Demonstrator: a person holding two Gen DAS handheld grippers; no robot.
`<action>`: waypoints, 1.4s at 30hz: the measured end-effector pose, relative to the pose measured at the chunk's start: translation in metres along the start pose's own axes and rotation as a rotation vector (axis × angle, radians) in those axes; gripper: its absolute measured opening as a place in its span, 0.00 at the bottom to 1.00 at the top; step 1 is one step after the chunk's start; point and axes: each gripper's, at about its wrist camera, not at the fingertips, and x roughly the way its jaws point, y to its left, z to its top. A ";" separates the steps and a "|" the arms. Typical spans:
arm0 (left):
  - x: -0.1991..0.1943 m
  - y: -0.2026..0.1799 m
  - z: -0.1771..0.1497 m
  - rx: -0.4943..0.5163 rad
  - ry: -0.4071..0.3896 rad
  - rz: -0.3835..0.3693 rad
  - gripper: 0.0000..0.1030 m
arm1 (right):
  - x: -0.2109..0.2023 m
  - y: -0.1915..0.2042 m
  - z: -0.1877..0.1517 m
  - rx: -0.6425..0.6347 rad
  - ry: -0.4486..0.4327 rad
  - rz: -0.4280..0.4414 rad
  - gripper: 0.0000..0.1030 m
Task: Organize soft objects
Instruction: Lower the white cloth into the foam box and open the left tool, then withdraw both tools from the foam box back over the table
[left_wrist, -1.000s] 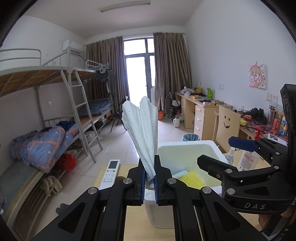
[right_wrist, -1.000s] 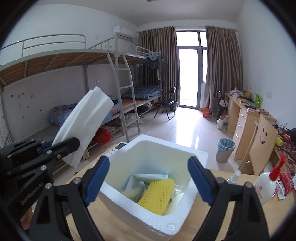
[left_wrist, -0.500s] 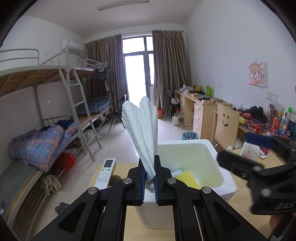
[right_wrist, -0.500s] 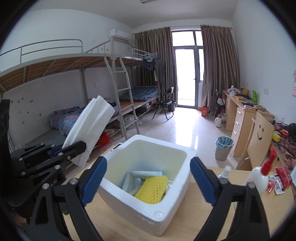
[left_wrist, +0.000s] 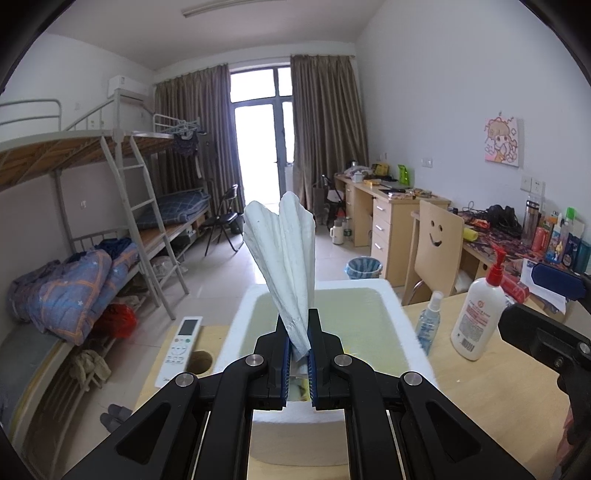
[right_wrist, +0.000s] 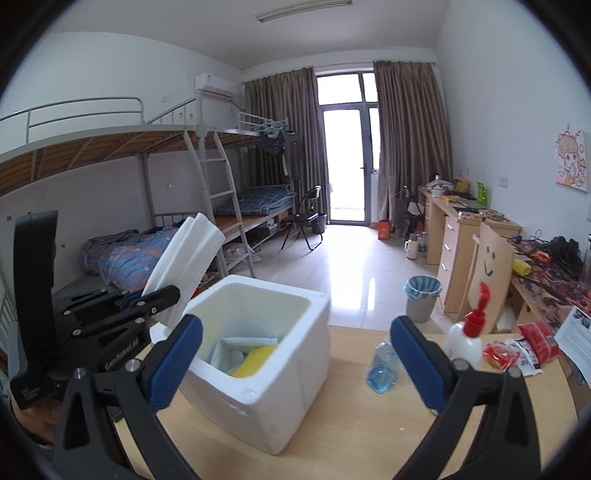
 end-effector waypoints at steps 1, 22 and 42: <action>0.000 -0.004 0.001 0.003 -0.002 -0.007 0.08 | -0.001 -0.002 -0.001 0.003 -0.001 -0.004 1.00; 0.023 -0.022 0.003 0.010 0.037 -0.008 0.08 | -0.015 -0.028 -0.017 0.038 -0.021 -0.035 1.00; 0.022 -0.021 0.005 0.014 -0.029 0.028 0.98 | -0.016 -0.026 -0.016 0.020 -0.014 -0.035 1.00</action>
